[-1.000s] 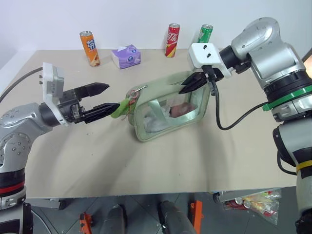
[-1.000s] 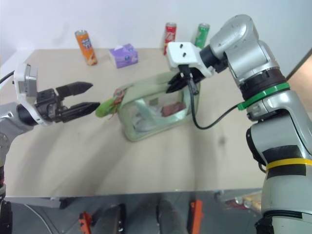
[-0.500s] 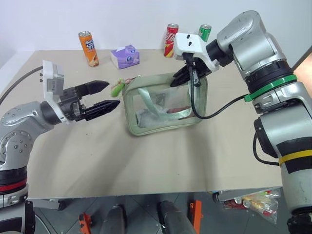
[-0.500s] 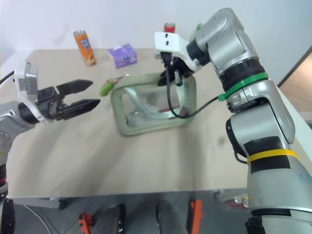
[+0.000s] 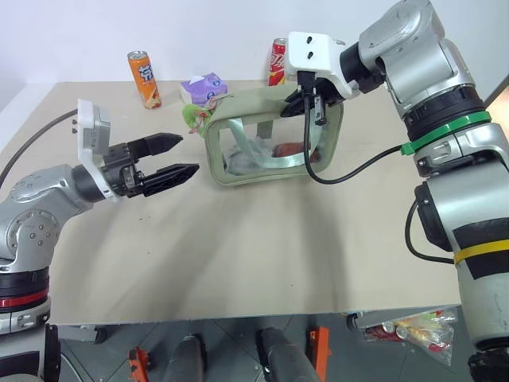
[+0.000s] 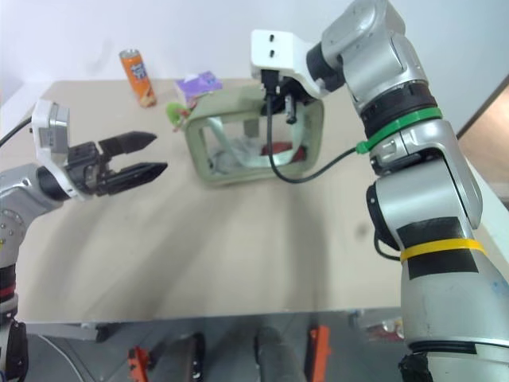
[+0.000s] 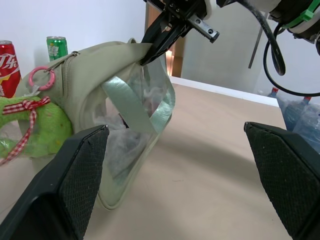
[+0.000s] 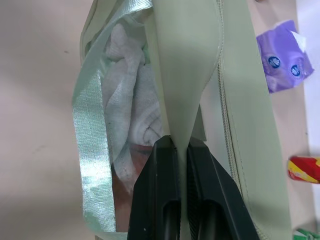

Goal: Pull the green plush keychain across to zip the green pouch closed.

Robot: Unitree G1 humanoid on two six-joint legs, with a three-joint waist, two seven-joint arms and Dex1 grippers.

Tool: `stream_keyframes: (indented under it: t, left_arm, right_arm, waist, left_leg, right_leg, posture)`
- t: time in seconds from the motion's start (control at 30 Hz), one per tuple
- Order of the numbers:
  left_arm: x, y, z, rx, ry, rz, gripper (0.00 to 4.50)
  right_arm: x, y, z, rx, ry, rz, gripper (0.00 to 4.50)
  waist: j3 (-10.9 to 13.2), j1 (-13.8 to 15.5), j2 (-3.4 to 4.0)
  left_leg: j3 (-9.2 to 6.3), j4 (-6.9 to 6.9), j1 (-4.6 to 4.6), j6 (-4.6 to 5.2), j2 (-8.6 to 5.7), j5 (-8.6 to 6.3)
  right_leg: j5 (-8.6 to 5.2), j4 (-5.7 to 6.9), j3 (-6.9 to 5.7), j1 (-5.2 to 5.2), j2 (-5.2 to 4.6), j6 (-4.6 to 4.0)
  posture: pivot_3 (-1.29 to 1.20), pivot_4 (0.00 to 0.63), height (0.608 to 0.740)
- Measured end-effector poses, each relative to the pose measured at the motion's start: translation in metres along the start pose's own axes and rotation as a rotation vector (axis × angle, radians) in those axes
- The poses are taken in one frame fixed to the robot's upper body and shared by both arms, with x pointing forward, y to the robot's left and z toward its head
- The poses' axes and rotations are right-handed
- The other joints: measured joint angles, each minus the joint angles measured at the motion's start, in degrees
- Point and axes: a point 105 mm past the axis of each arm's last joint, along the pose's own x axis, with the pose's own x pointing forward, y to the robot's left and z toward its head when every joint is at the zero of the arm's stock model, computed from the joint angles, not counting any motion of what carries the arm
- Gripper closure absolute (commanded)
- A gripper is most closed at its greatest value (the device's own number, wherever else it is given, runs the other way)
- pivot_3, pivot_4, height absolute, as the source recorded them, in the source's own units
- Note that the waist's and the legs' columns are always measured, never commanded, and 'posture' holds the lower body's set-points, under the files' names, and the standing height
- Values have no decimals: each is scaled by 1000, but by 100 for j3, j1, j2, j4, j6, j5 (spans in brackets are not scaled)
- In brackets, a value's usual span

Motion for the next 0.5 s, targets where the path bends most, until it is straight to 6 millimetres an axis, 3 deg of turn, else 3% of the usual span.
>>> stream_keyframes:
  t: [0.23, 0.5]
  left_arm:
    - [1, 0, -1, 0, 5, -7, 0]
    - [0, -1, -1, -3, 6, -14, 0]
  right_arm:
    - [3, 1, 16, 30, -55, -11, 4461]
    - [24, 31, 11, 168, -72, 39, 4461]
  waist:
    - [0, -3, 0]
    - [0, 9, 0]
  left_leg:
    - [-5, -5, 0, 0, 0, 0]
    - [-13, 3, -11, -1, -1, 1]
  right_leg:
    - [-2, 1, -3, -1, 1, -1]
    - [-1, 0, -9, -2, 0, 1]
  posture:
    - [0, 150, 740]
    - [0, 150, 740]
